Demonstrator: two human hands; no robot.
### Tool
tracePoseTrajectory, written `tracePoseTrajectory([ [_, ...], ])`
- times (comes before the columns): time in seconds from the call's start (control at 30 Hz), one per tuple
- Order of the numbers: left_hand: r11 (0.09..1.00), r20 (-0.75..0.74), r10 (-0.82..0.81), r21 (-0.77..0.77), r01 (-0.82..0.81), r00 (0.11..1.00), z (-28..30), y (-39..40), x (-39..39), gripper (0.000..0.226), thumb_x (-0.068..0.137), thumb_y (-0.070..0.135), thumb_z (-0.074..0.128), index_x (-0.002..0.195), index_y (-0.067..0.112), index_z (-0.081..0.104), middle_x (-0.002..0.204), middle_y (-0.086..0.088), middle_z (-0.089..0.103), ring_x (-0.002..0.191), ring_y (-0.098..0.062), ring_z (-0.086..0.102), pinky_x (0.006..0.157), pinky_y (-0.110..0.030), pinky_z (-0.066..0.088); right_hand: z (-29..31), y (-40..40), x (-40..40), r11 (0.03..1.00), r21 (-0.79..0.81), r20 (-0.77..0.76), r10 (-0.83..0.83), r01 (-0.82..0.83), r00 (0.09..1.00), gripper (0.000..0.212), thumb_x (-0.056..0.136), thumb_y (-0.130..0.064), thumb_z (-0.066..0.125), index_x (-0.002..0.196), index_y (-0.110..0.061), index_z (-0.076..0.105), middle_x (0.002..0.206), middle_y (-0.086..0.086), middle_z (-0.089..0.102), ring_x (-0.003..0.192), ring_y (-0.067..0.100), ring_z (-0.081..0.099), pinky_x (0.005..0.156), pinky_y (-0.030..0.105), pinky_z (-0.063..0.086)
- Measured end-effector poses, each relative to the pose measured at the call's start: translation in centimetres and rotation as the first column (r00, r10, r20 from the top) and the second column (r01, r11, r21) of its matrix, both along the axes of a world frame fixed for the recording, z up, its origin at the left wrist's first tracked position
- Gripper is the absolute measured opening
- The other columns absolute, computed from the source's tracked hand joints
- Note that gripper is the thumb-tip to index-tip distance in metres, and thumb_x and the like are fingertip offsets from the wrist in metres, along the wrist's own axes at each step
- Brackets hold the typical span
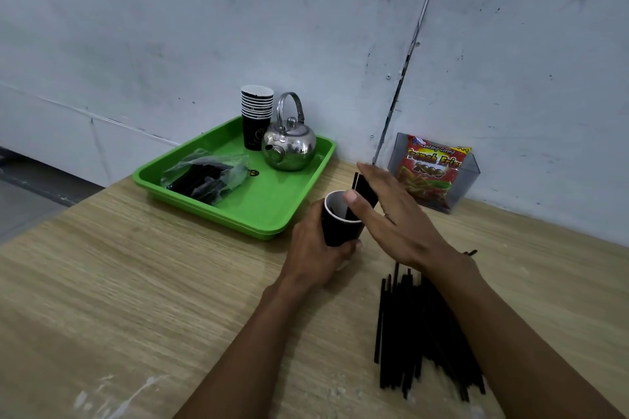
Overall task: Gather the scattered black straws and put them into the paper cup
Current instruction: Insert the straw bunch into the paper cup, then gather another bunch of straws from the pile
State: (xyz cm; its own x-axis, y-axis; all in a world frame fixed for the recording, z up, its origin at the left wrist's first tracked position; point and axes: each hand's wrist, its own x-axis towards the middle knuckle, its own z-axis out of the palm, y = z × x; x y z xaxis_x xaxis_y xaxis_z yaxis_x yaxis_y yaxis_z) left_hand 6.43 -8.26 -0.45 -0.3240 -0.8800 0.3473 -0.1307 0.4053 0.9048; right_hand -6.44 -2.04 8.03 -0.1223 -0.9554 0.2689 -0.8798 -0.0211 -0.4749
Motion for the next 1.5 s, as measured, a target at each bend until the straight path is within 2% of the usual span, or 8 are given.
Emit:
tracePoseTrajectory([
  [0.23, 0.999, 0.037, 0.009, -0.043, -0.007, 0.999, 0.6, 0.5, 0.1, 0.085, 0.058, 0.029, 0.091, 0.131, 0.021, 0.049, 0.115, 0.011, 0.061, 0.103, -0.007, 0.059, 0.086, -0.020, 0.048, 0.3, 3.3, -2.0, 0.988, -0.127, 0.186, -0.064, 0.089, 0.981, 0.066, 0.091, -0.071, 0.031, 0.149, -0.041, 0.027, 0.158, -0.014, 0.029, 0.145, 0.009, 0.028, 0.116, 0.047, 0.028],
  [0.4, 0.988, -0.010, 0.076, -0.134, -0.077, 0.997, 0.8, 1.5, 0.1, 0.097, 0.058, 0.052, 0.071, 0.142, 0.014, 0.039, 0.129, 0.006, 0.052, 0.116, -0.009, 0.053, 0.095, -0.022, 0.043, 0.0, 8.0, -4.5, 0.965, -0.156, 0.274, -0.160, 0.208, 0.948, 0.056, 0.094, -0.061, 0.035, 0.144, -0.036, 0.042, 0.146, -0.016, 0.045, 0.133, 0.002, 0.040, 0.111, 0.034, 0.033],
  [0.6, 0.862, -0.318, 0.271, -0.340, -0.376, 0.908, 1.9, 4.2, 0.7, 0.042, 0.080, 0.027, 0.064, 0.113, 0.002, 0.056, 0.094, -0.008, 0.058, 0.078, -0.021, 0.057, 0.067, -0.026, 0.048, -3.0, 13.4, -8.2, 0.918, -0.050, 0.305, -0.361, 0.394, 0.881, 0.046, 0.096, -0.047, 0.044, 0.132, -0.021, 0.057, 0.130, 0.000, 0.061, 0.117, 0.012, 0.055, 0.090, 0.028, 0.038],
  [0.87, 0.803, -0.322, 0.394, -0.335, -0.493, 0.861, 2.9, 6.7, 0.4, 0.011, 0.085, 0.016, 0.062, 0.092, 0.008, 0.059, 0.076, -0.008, 0.057, 0.067, -0.017, 0.052, 0.064, -0.014, 0.039, -6.5, 18.0, -10.5, 0.900, -0.038, 0.348, -0.395, 0.434, 0.850, 0.037, 0.098, -0.038, 0.047, 0.125, -0.018, 0.062, 0.120, -0.001, 0.065, 0.101, 0.004, 0.056, 0.077, 0.012, 0.038],
  [1.0, 0.936, 0.172, 0.244, -0.299, -0.186, 0.954, 3.7, 8.6, -0.4, 0.010, 0.084, 0.017, 0.067, 0.075, 0.015, 0.062, 0.063, 0.005, 0.062, 0.057, -0.001, 0.056, 0.058, -0.019, 0.041, -7.4, 18.9, -11.1, 0.901, -0.067, 0.388, -0.372, 0.429, 0.843, 0.036, 0.099, -0.035, 0.048, 0.126, -0.017, 0.063, 0.116, -0.005, 0.065, 0.100, 0.002, 0.056, 0.078, 0.009, 0.038],
  [1.1, 0.999, 0.618, 0.036, -0.033, -0.019, 0.785, 3.1, 10.1, -1.6, 0.036, 0.082, 0.045, 0.067, 0.100, 0.014, 0.063, 0.089, -0.003, 0.067, 0.079, -0.016, 0.063, 0.068, -0.028, 0.047, -7.6, 18.9, -11.3, 0.907, -0.074, 0.388, -0.357, 0.414, 0.850, 0.032, 0.099, -0.034, 0.048, 0.123, -0.019, 0.063, 0.111, -0.008, 0.063, 0.098, 0.000, 0.056, 0.078, 0.009, 0.038],
  [1.27, 0.994, 0.801, 0.037, 0.031, -0.103, 0.597, 4.7, 12.6, -4.8, 0.066, 0.074, 0.077, 0.055, 0.085, 0.012, 0.050, 0.094, -0.002, 0.055, 0.089, -0.024, 0.057, 0.078, -0.036, 0.050, -8.8, 19.4, -11.2, 0.926, -0.045, 0.304, -0.346, 0.376, 0.888, 0.039, 0.099, -0.041, 0.044, 0.127, -0.018, 0.060, 0.119, -0.003, 0.062, 0.111, 0.012, 0.056, 0.095, 0.032, 0.046],
  [1.5, 0.998, 0.895, -0.008, 0.036, -0.054, 0.446, 6.0, 13.2, -8.7, 0.062, 0.073, 0.074, 0.061, 0.097, 0.017, 0.049, 0.108, -0.005, 0.060, 0.105, -0.028, 0.059, 0.085, -0.037, 0.049, -9.2, 19.5, -11.3, 0.934, -0.032, 0.254, -0.335, 0.355, 0.907, 0.045, 0.098, -0.046, 0.039, 0.130, -0.019, 0.058, 0.124, -0.002, 0.060, 0.116, 0.013, 0.054, 0.099, 0.037, 0.045],
])
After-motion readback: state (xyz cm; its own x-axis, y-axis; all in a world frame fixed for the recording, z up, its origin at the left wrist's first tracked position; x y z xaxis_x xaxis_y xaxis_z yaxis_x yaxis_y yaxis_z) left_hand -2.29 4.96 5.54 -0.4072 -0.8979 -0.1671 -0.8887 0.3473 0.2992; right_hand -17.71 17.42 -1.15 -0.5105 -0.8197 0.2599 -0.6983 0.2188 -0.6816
